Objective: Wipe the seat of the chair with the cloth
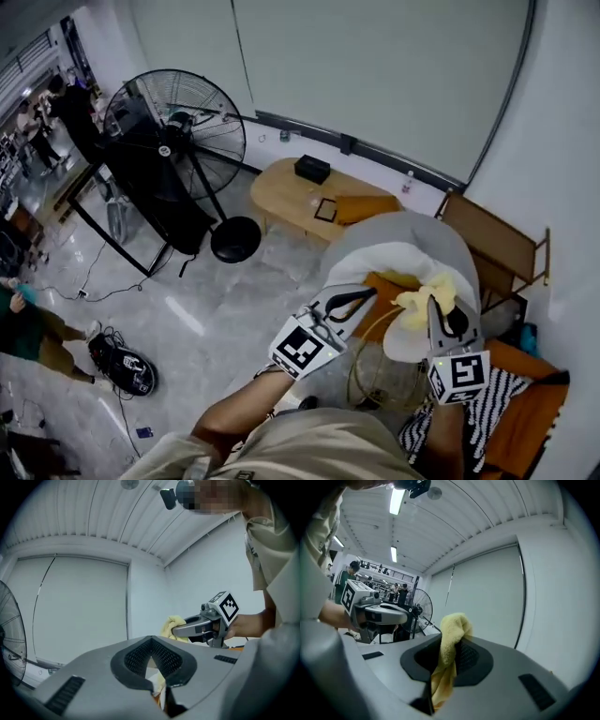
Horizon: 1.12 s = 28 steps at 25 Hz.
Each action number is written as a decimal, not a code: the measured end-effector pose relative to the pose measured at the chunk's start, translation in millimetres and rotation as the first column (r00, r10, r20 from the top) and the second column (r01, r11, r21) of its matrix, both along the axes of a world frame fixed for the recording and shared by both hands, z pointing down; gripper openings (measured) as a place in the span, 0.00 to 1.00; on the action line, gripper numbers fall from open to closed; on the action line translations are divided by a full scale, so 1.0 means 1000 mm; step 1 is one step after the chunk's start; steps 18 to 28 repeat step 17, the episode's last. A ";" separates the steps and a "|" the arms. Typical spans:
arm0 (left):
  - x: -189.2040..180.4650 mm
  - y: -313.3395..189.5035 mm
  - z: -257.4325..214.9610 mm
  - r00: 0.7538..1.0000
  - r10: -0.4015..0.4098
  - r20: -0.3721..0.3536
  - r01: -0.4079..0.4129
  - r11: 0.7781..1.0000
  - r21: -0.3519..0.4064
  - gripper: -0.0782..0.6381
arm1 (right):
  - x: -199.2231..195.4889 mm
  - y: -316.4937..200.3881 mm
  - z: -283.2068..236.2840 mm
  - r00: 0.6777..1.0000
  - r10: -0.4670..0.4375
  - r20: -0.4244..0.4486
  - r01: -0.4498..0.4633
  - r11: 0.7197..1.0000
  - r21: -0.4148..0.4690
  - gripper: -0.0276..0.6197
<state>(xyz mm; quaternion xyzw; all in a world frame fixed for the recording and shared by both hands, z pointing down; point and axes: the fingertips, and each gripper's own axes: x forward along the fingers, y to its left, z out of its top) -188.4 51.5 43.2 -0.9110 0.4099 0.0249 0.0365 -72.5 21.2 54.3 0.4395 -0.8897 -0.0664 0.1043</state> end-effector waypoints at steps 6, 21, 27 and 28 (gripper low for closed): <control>0.009 -0.003 -0.002 0.999 0.035 -0.011 -0.035 0.999 0.013 0.13 | 0.006 0.011 -0.012 0.999 0.017 -0.039 -0.016 0.999 0.037 0.14; 0.013 0.003 -0.010 0.994 0.101 -0.037 -0.100 0.995 0.008 0.13 | 0.006 0.026 -0.023 0.995 0.078 -0.068 -0.074 0.996 0.047 0.14; 0.013 0.003 -0.010 0.994 0.101 -0.037 -0.100 0.995 0.008 0.13 | 0.006 0.026 -0.023 0.995 0.078 -0.068 -0.074 0.996 0.047 0.14; 0.013 0.003 -0.010 0.994 0.101 -0.037 -0.100 0.995 0.008 0.13 | 0.006 0.026 -0.023 0.995 0.078 -0.068 -0.074 0.996 0.047 0.14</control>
